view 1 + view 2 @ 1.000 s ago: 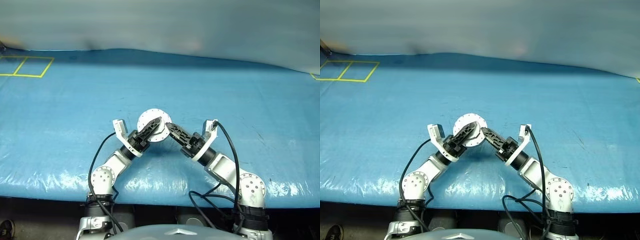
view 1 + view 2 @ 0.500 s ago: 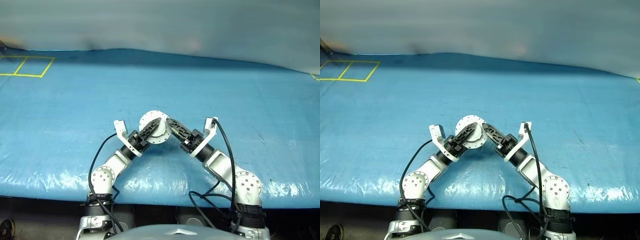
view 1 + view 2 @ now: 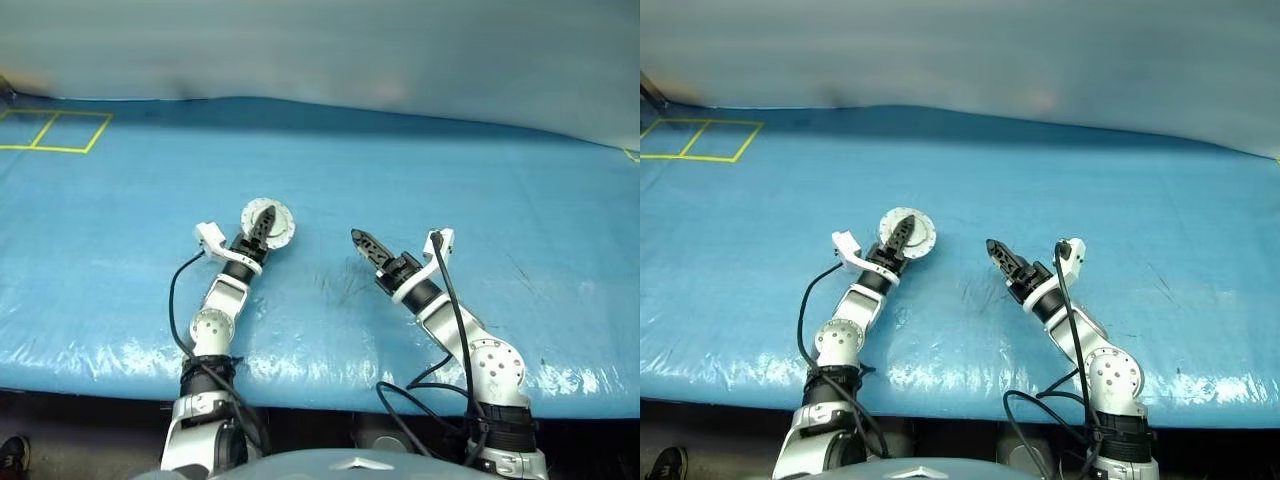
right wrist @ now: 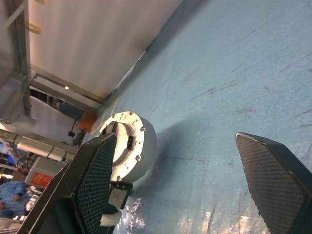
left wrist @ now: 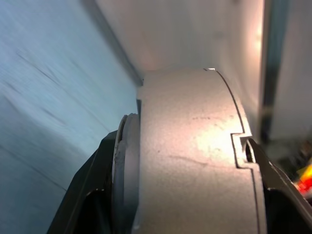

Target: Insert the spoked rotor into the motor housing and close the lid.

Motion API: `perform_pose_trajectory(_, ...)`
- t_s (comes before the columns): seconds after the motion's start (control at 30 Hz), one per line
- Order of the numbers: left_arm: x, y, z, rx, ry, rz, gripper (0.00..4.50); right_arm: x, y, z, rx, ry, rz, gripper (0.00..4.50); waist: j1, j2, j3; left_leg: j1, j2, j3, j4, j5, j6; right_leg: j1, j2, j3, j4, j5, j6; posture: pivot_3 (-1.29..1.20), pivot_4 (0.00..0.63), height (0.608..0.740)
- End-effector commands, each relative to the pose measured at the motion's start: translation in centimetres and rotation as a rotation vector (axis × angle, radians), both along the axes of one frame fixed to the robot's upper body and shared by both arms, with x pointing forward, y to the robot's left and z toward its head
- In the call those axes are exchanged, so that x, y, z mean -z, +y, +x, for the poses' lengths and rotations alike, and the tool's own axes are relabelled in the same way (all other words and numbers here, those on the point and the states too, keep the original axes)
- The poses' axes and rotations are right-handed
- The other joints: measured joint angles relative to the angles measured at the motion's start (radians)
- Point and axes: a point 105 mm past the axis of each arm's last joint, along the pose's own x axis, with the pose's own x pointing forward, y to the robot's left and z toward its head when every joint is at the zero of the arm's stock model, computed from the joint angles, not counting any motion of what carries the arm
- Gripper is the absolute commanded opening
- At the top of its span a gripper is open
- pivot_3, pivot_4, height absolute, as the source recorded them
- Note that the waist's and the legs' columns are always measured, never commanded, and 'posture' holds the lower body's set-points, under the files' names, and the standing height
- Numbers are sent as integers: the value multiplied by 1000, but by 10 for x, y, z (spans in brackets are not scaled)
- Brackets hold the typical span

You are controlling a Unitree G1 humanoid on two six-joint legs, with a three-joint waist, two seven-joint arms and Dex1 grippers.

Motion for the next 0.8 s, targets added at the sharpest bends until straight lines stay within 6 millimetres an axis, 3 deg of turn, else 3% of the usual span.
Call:
perform_pose_trajectory(0.03, -23, 28, 18, -159, -34, 17, 2622, -10, -6, 3, 25, -60, -35, 4105, 2, 0, 0, 0, 0, 0, 0, 0, 0, 0, 0, 0, 0, 0, 0, 0, 150, 740)
perform_pose_trajectory(0.17, -19, 48, 31, -270, 44, 37, 2622, -9, -4, 3, 23, -64, -60, 4105, 9, 0, 0, 0, -1, -1, -1, 0, 0, 0, 0, 0, -1, 3, 5, 0, 150, 740)
perform_pose_trajectory(0.33, -13, 56, 36, -298, 96, 75, 2622, -9, -3, 3, 22, -69, -73, 4105, 12, 0, 0, 0, -1, -1, -1, 0, 0, 0, 0, 0, -1, 3, 6, 0, 150, 740)
perform_pose_trajectory(0.53, 7, 75, 27, -406, 213, 210, 4355, -5, -1, 2, -3, -52, -84, 4147, 9, 0, 0, 2, -1, -1, -1, 0, 0, 3, 0, 0, 0, 4, 6, 0, 150, 740)
perform_pose_trajectory(0.8, -4, 128, -9, -680, 182, 309, 4461, -1, 1, 3, -15, -40, -104, 4147, -8, 0, 0, 8, 0, -1, -1, 0, -1, 9, 0, 0, 0, 0, 1, 0, 150, 740)
